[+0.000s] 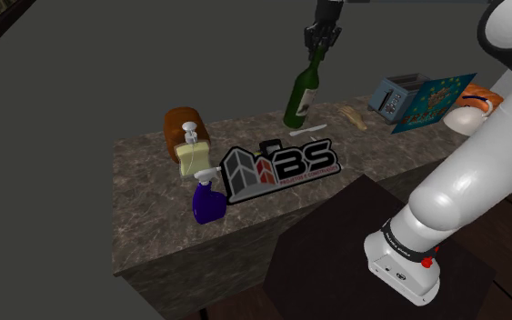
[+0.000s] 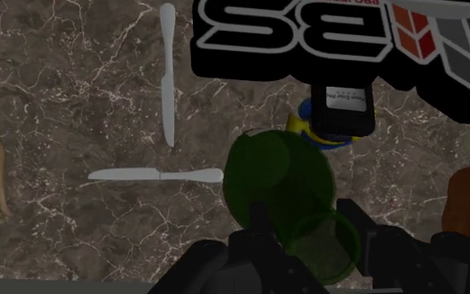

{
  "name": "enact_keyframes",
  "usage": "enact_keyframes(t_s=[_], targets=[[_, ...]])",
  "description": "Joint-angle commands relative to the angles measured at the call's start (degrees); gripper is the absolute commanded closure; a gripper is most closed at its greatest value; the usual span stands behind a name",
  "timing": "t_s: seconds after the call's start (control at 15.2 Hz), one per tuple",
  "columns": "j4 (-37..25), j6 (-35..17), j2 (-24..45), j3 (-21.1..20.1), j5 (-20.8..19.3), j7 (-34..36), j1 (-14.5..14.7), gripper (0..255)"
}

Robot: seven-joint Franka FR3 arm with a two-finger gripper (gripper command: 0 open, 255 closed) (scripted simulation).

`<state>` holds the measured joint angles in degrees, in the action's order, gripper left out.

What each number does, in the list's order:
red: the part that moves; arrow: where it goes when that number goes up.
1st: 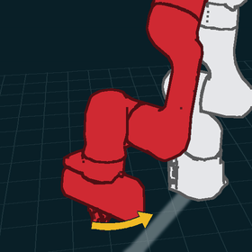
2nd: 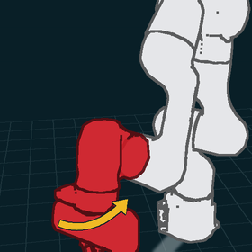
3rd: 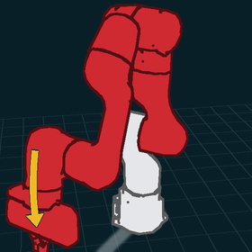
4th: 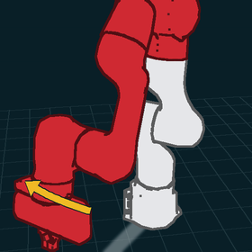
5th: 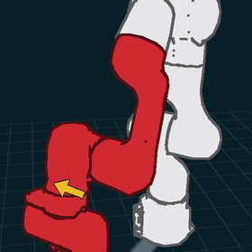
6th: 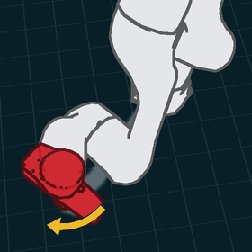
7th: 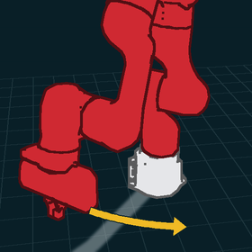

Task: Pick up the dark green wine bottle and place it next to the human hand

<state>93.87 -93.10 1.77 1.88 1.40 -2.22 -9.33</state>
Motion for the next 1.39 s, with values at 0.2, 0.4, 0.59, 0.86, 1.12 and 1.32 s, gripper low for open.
enact_keyframes(t_s=[0.2, 0.4, 0.59, 0.86, 1.12, 1.32], targets=[[3.57, -0.54, -2.95, 3.21, -0.43, -6.5, -3.24, 255], [4.62, -0.62, -3.87, 5.26, -0.77, -10.45, -5.17, 255], [5.04, -0.6, -4.26, 7.38, -1.1, -14.46, -7.09, 255], [4.64, -0.46, -3.97, 10.24, -1.43, -19.91, -9.71, 255], [3.15, -0.17, -2.72, 13.14, -1.49, -25.48, -12.38, 255], [1.28, 0.16, -1.12, 15.29, -1.26, -29.75, -14.47, 255]])
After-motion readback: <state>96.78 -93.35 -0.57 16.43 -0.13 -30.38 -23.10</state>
